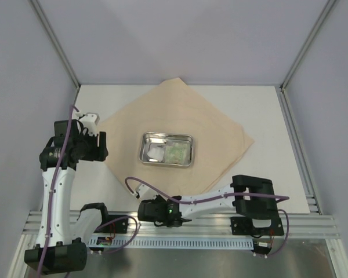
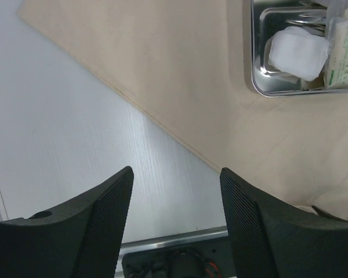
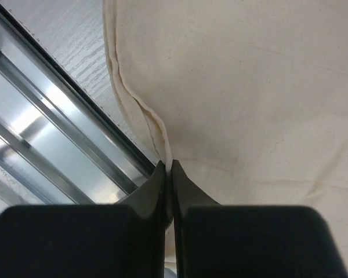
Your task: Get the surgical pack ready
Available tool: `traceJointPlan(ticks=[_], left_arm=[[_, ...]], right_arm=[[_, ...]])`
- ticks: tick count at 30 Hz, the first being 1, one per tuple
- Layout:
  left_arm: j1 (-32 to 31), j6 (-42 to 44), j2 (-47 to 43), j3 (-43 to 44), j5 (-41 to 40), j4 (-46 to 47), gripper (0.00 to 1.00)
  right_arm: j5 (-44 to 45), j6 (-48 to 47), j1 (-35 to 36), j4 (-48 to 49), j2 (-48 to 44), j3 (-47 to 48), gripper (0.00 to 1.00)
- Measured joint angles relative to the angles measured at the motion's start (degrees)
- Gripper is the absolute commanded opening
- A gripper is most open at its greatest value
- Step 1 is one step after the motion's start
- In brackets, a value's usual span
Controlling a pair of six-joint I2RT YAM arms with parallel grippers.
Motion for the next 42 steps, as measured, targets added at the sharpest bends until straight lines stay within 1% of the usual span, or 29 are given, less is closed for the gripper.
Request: traceJointPlan(ticks=[3, 8, 9, 10, 12, 15, 17, 21, 26, 30, 33, 38, 42], left_arm=[[0.0, 0.9, 0.6, 0.0, 0.5, -0.2, 0.69], [0.0, 2.4, 5.4, 2.7, 2.5, -1.5, 0.60], [0.0, 2.6, 6.7, 3.5, 2.7, -1.3, 0.60], [0.0, 2.8, 7.9, 4.4, 3.0, -1.0, 0.58], [0.0, 3.0, 9.6, 5.7, 3.6, 0.0, 0.57], [0.0, 2.9, 12.1, 7.9, 4.9, 1.6, 0.57], [0.0, 2.9, 14.6, 10.0, 5.9, 2.5, 0.56], [0.0, 3.1, 20.9, 12.7, 8.1, 4.7, 0.56], [0.0, 3.4, 27.2, 13.1, 10.5, 6.8, 0.56], [-1.8, 3.6, 32.1, 16.2, 10.6, 7.6, 0.56], [-4.3, 3.7, 34.7, 17.9, 10.6, 9.3, 0.56], [-7.5, 3.8, 37.6, 18.9, 10.4, 11.0, 0.56], [-9.8, 3.8, 40.1, 19.4, 10.0, 12.1, 0.57]], right_arm=[[-0.3, -2.6, -1.4, -0.8, -0.5, 0.3, 0.00], [-1.9, -9.0, -6.2, -3.6, -3.7, 3.3, 0.01], [-2.5, -10.5, -7.8, -3.6, -4.7, 4.3, 0.00], [-3.3, -11.6, -9.4, -3.5, -5.5, 5.0, 0.00], [-5.8, -14.3, -13.8, -2.7, -7.2, 6.8, 0.00], [-9.2, -18.4, -20.6, -1.4, -7.1, 10.7, 0.00], [-10.7, -20.8, -24.6, -1.2, -5.0, 15.0, 0.01], [-13.4, -24.2, -29.8, -0.4, 0.9, 23.6, 0.01], [-16.9, -25.7, -35.6, -0.3, 8.0, 31.6, 0.00], [-17.2, -25.6, -40.5, -0.6, 13.4, 37.9, 0.00], [-17.3, -24.5, -42.9, -0.6, 14.5, 38.6, 0.01], [-19.0, -21.6, -45.0, 0.1, 15.7, 38.7, 0.00], [-19.8, -20.0, -45.9, 0.2, 20.1, 41.8, 0.00]])
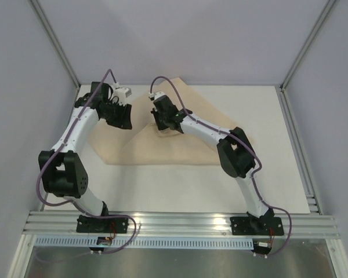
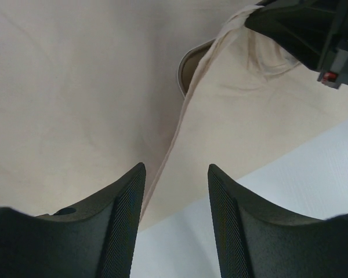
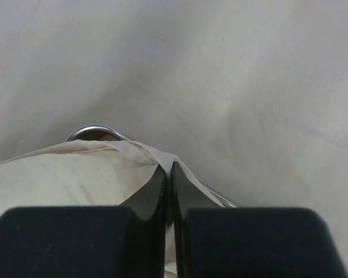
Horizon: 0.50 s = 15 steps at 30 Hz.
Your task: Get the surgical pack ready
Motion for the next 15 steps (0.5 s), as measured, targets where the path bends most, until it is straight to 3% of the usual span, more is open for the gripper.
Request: traceJointPlan(ticks=[3, 7, 8, 11, 15], left_arm=[[-1.9, 0.0, 1.7, 0.3, -0.6, 0.6, 0.57], [-4.0, 0.0, 4.3, 0.9, -1.3, 1.4, 0.57], [-4.3, 0.0, 5.1, 1.2, -1.5, 1.5, 0.57], [-5.3, 0.0, 7.7, 2.8, -2.2, 1.7, 0.57], [-6.9, 0.0, 11.4, 5.6, -3.5, 2.0, 0.57]], right_arm=[[-0.6, 1.9, -0.8, -0.1, 3.8, 2.1, 0.01], [-1.6, 4.8, -2.6, 0.2, 6.6, 4.7, 0.16], [-1.7, 5.2, -3.0, -0.1, 7.2, 5.7, 0.32], [-1.8, 6.6, -3.9, -0.4, 9.7, 9.2, 0.63], [-2.1, 9.9, -5.3, -1.9, 10.8, 9.9, 0.70]])
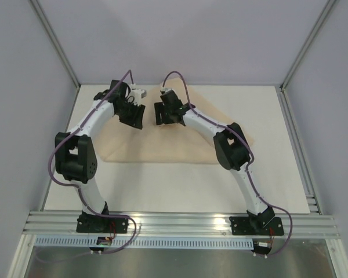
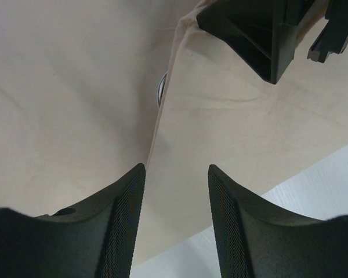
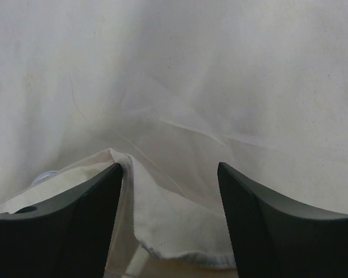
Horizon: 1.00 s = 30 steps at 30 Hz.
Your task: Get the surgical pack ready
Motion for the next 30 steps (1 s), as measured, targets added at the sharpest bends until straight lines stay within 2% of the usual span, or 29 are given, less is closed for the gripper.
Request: traceJointPlan(ticks=[7, 12, 17, 21, 24, 25, 27, 28, 30], left_arm=[[-2.6, -0.1, 6.1, 7.0, -1.6, -0.4, 0.56], [-3.7, -0.4, 9.7, 12.2, -2.0, -0.4, 0.56], [-4.2, -0.6, 11.8, 13.8, -2.1, -0.3, 0.56], [-4.1, -0.5, 12.4, 14.4, -1.7, -1.0, 0.56], [-4.2, -0.4, 12.4, 15.1, -1.4, -1.1, 0.57], [-4.2, -0.4, 12.4, 15.1, -1.4, -1.0, 0.57], [-4.2, -0.3, 12.4, 15.1, -1.7, -0.9, 0.57], [-4.2, -0.3, 12.4, 15.1, -1.8, -0.9, 0.57], [-4.2, -0.3, 12.7, 15.5, -1.9, -1.0, 0.57]], right_arm=[[-6.2, 8.3, -6.1, -0.7, -0.3, 0.2, 0.78], [-8.2, 8.9, -11.3, -1.5, -0.6, 4.5, 0.82], [-9.7, 6.6, -12.3, -2.3, -1.5, 9.2, 0.78], [-15.3, 5.7, -11.3, -1.8, -6.3, 2.4, 0.69], [-19.5, 5.5, -10.6, -2.0, -9.2, -3.1, 0.75], [-20.4, 5.5, -10.4, -2.4, -9.4, -3.6, 0.80], [-21.4, 5.5, -10.4, -3.1, -9.4, -4.3, 0.82], [-22.1, 5.6, -10.7, -3.4, -9.4, -4.7, 0.88], [-23.8, 6.2, -11.3, -3.8, -9.2, -5.1, 0.92]])
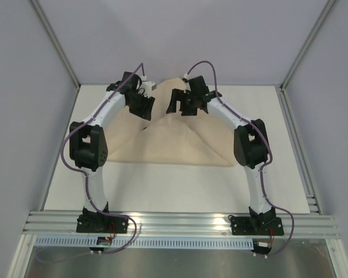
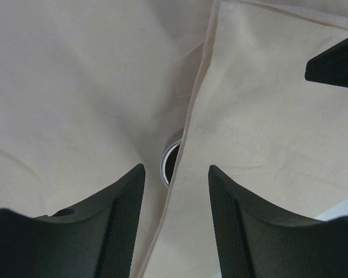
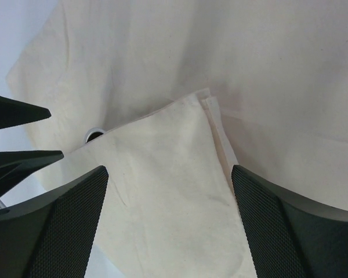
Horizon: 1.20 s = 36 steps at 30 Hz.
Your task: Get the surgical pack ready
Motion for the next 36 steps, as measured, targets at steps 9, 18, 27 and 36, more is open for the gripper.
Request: traceJointPlan(ticks=[9, 18, 27, 36], left_arm=[[0.0, 0.0, 3.8, 2.0, 0.2, 0.4, 0.56], [0.0, -0.1, 4.7, 2.1, 0.2, 0.7, 0.56], [0.0, -0.1, 5.8, 2.1, -0.3, 0.7, 0.56], [0.0, 0.0, 5.8, 2.8, -0.7, 0.5, 0.56]], right_arm=[[-6.4, 0.0, -3.6, -1.1, 9.3, 7.5, 0.91], [-12.9, 1.6, -3.3, 0.7, 12.9, 7.1, 0.50], [-18.3, 7.5, -4.3, 8.5, 12.9, 3.6, 0.16], [-19.7, 10.9, -5.0, 12.4, 12.9, 3.6, 0.00]])
